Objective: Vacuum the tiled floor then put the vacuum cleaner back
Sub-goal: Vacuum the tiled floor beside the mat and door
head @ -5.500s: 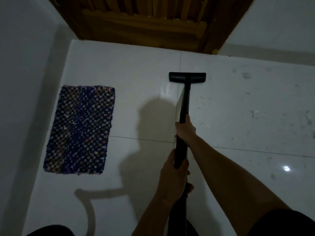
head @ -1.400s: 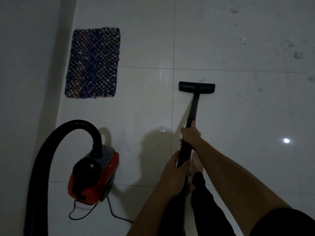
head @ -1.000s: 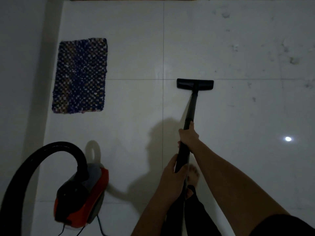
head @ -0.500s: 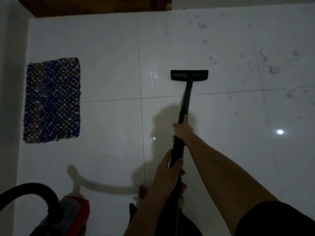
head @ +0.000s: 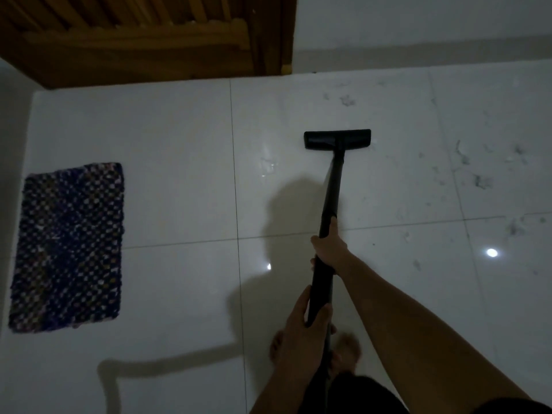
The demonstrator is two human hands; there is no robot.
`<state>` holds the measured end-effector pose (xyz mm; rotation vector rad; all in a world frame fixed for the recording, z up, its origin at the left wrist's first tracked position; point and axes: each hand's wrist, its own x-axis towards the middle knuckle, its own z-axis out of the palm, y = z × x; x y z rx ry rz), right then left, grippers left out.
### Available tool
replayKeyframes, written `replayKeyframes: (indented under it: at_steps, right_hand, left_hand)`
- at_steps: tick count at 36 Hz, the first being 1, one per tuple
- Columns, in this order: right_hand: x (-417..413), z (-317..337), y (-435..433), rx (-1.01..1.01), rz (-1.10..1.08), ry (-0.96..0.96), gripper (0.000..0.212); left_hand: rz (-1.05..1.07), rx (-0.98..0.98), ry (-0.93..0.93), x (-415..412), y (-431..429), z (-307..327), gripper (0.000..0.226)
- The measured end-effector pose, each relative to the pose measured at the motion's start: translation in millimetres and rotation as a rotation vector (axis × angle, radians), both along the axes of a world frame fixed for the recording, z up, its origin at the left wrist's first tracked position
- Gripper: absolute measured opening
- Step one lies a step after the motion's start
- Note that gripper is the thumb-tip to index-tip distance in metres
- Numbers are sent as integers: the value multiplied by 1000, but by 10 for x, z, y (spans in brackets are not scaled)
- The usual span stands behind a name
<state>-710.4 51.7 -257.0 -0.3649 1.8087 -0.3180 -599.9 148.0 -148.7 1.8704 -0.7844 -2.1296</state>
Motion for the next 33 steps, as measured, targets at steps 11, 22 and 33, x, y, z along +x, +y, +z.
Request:
replayKeyframes:
  at_steps: [11,22,33]
  right_hand:
    - [-566,-24,-1040,1,53,-16,80]
    - [-1018,158,-1806,-117,98,105,76]
    - [-1540,289,-1963,-128,42,139,74]
  left_hand:
    - [121,14,80,-618,-976,14,45]
    - [161,-2,87,-1163,-1757,56,52]
    - [96,-21,128,-1594,-1962,209,55]
